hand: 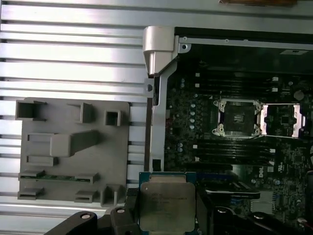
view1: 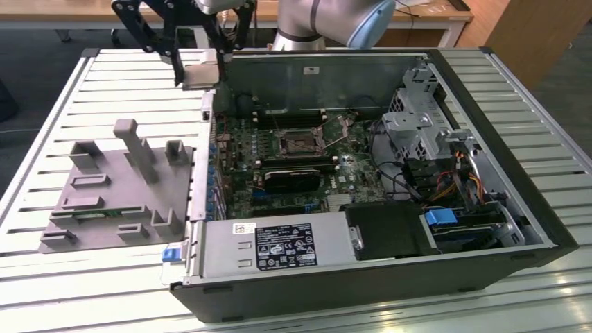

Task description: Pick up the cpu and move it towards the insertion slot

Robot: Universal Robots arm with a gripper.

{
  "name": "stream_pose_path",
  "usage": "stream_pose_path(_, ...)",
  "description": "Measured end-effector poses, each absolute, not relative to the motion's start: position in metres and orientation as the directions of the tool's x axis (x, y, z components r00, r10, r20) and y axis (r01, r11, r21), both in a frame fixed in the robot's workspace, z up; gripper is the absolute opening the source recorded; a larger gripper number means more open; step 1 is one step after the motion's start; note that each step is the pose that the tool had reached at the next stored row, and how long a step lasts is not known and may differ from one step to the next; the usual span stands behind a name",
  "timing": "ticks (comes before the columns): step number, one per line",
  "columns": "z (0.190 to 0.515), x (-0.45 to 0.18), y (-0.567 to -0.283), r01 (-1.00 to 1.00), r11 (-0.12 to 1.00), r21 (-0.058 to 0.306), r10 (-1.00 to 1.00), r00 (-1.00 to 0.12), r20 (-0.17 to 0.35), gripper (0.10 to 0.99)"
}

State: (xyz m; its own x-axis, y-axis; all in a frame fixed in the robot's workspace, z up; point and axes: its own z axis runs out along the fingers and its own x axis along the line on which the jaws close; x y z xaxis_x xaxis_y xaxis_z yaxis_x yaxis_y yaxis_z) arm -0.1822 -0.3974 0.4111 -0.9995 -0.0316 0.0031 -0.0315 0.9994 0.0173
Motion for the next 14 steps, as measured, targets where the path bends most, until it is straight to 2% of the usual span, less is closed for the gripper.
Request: stream_pose_path(14, 0.411, -0.135, -0.397, -0.031, 0.999, 0.017, -0.032, -0.999, 0.007, 0.541)
